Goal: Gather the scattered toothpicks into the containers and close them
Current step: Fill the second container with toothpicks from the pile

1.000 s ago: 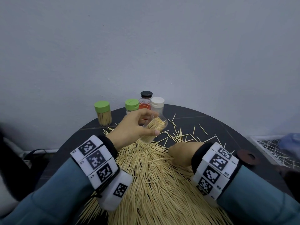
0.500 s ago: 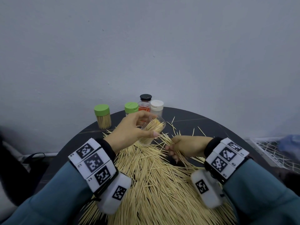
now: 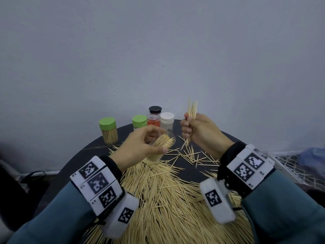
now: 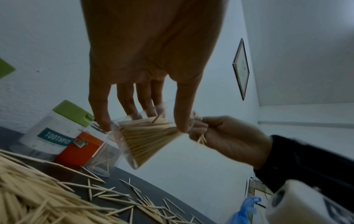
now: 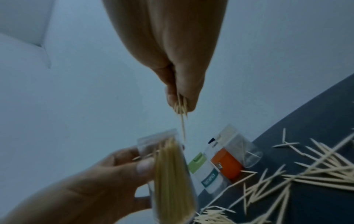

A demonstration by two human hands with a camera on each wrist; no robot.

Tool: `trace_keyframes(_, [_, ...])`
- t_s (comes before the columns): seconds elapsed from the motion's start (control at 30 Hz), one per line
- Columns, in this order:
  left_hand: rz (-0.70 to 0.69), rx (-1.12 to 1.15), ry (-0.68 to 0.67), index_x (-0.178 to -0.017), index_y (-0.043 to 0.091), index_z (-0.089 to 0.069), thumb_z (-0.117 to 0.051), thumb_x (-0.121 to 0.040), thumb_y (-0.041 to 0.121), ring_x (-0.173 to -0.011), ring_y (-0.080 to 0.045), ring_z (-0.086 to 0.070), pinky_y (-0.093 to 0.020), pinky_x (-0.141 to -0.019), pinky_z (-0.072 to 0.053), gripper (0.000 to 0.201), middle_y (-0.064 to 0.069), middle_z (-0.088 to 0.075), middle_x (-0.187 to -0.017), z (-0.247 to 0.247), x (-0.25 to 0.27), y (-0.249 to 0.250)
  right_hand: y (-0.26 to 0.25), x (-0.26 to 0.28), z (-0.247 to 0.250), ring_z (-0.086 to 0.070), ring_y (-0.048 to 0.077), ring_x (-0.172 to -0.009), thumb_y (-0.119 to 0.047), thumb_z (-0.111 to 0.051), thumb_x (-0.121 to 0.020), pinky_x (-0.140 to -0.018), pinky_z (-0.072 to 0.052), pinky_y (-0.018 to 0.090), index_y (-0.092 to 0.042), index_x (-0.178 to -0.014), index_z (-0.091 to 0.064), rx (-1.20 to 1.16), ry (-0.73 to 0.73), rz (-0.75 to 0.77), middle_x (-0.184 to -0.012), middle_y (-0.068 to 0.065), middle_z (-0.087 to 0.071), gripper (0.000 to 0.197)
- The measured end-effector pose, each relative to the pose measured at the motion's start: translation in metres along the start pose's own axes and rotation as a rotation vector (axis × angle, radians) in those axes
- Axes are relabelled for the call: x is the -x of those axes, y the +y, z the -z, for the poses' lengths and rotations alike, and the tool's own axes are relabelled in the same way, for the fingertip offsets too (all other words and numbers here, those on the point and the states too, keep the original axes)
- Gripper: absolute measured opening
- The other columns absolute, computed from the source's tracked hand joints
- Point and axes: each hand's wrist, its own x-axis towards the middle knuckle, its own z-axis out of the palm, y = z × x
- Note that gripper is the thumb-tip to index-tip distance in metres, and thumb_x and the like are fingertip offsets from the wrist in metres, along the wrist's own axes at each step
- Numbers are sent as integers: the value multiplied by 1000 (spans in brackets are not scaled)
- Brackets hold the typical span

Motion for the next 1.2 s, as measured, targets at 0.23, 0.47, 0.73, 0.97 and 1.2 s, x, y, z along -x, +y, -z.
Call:
trace_keyframes(0.23, [-15,-25,-132,-119,25,-59,-78,-74,16,-85,14,-58,-3,-67,-44,49,17,-63,-100,-10,5,2,2,7,-16,-39,4,-48,-6,-23,-102,-50,-39,16,-14,-87,-43,-84,19,173,-66,-2,-39,26])
trace_keyframes(0.47, [-35,165,-97,-113,14,-61,-75,-74,6,-83,0,-63,-11,-73,-47,42,8,-66,-94,-11,3,7,20,21,-26,-65,1,-65,-9,-27,-101,-59,-53,17,-14,-95,-45,-15,-23,246,-71,-5,-62,19])
trace_keyframes(0.73, [-56,198,-50,-118,14,-61,-74,-76,7,-82,2,-62,-11,-76,-48,45,4,-66,-98,-8,4,9,26,25,-27,-64,-5,-83,-10,-32,-100,-71,-48,9,-13,-95,-49,62,-108,221,-102,3,-65,18])
trace_keyframes(0.97, [-34,173,-91,-123,17,-60,-75,-75,8,-102,-7,-63,-8,-83,-46,51,-2,-66,-113,-7,4,8,24,22,-22,-61,-11,-86,-21,-28,-102,-69,-45,4,-15,-89,-58,215,8,204,-106,-4,-66,34])
trace_keyframes(1.2, [-2,249,-33,-118,17,-60,-73,-76,4,-105,-17,-63,-14,-81,-50,46,-8,-66,-116,-6,3,7,26,20,-20,-58,-16,-91,-13,-30,-101,-78,-45,4,-22,-109,-61,220,-46,176,-108,-15,-63,33])
